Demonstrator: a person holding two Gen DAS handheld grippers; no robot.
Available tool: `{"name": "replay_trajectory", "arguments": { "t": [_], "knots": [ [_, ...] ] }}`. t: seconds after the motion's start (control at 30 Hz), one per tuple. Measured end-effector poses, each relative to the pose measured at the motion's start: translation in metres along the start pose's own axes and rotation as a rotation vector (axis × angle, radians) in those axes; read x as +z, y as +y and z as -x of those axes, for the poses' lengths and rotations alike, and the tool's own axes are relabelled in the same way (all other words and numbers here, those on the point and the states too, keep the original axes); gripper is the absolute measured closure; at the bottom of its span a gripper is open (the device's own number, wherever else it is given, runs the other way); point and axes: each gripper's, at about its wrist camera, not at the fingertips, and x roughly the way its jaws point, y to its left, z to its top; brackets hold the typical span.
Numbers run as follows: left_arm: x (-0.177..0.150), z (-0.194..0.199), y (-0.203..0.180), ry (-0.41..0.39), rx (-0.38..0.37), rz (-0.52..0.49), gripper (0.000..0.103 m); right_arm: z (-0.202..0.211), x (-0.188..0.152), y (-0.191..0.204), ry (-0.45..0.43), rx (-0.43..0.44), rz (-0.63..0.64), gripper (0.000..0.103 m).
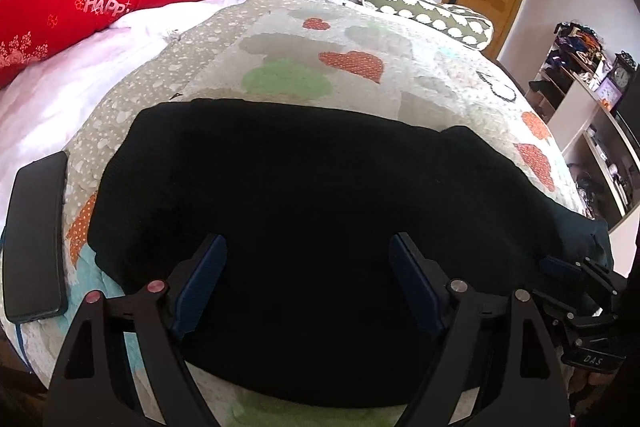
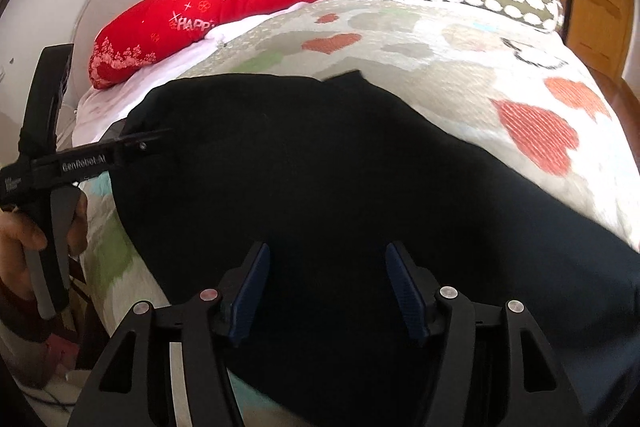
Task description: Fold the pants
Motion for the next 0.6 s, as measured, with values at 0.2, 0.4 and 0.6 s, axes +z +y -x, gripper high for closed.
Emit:
{"name": "replay_trajectory", "arguments": {
  "t": [0.2, 0.4, 0.6],
  "knots": [
    [0.002, 0.011, -0.027, -0.017, -0.054, -0.051, 0.019, 0.032, -0.031, -0.025, -0.029, -0.026, -0.058, 0.041],
    [0.003, 0.004, -0.073, 0.006, -0.129, -0.142, 0.019, 0.088, -0.058, -0.064, -0.049, -0.111, -0.148, 0.04],
    [-0.001, -0.008, -0.124, 0.036, -0.183, -0.245, 0.019, 0.141, -0.073, -0.123, -0.179, -0.234, -0.335, 0.038]
  ]
}}
